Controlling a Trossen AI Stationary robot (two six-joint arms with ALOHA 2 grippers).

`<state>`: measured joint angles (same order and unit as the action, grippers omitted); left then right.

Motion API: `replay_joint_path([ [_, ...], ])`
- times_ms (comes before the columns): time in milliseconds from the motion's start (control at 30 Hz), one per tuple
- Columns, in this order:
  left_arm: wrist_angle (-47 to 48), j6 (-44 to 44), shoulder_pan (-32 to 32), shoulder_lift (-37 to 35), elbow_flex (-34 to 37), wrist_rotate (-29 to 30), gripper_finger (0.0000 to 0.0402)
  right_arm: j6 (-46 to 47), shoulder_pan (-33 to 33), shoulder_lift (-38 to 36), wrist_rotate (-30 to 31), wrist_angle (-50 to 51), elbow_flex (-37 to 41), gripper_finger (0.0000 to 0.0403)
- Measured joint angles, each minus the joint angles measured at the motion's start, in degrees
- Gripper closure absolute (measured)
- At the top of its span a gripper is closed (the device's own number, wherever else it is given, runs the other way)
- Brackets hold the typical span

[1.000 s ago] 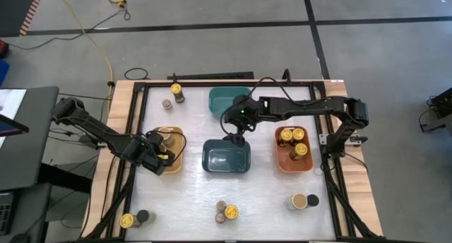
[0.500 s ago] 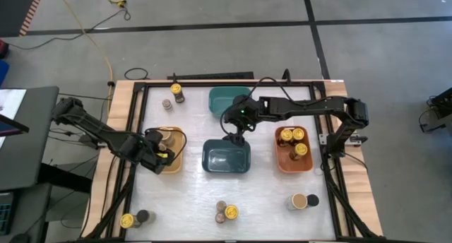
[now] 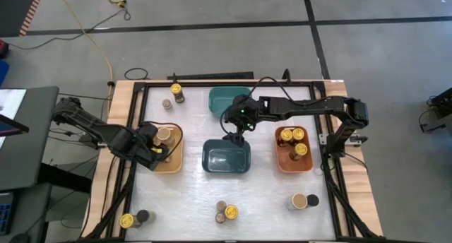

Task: Sort spices by type
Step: Put the yellow seasoning bottle into the orange bin

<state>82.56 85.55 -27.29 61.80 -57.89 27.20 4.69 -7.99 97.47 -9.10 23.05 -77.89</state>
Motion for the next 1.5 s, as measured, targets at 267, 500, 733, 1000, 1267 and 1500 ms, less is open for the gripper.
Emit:
replay_joint_path([
  [267, -1.0, -8.2, 0.0, 0.0, -0.1, 0.0, 0.0043, 0.0, 0.0, 0.0, 0.0, 0.0, 0.0, 0.0005],
  [500, -2.7, -8.2, 0.0, 0.0, -0.1, 0.1, 0.0043, 3.3, 0.0, 0.0, 0.0, 0.0, 0.0, 0.0005],
  [733, -7.1, -8.8, 0.0, 0.0, -0.1, 1.3, 0.0043, 5.4, -0.4, 0.0, 0.0, -0.2, 0.0, 0.0005],
  [1000, -12.0, -13.1, 0.0, 0.0, -0.1, 2.6, 0.0043, 5.5, 0.0, 0.0, 0.0, -1.2, 0.0, 0.0005],
  [1267, -17.4, -12.9, 0.0, 0.0, -0.1, 4.3, 0.0043, 5.5, 0.6, 0.4, 0.2, -3.8, 0.1, 0.0005],
  [1500, -18.0, -18.2, 0.0, 0.1, -0.1, 9.9, 0.0043, 5.3, 3.6, 0.4, 4.3, -8.7, 0.0, 0.0009],
])
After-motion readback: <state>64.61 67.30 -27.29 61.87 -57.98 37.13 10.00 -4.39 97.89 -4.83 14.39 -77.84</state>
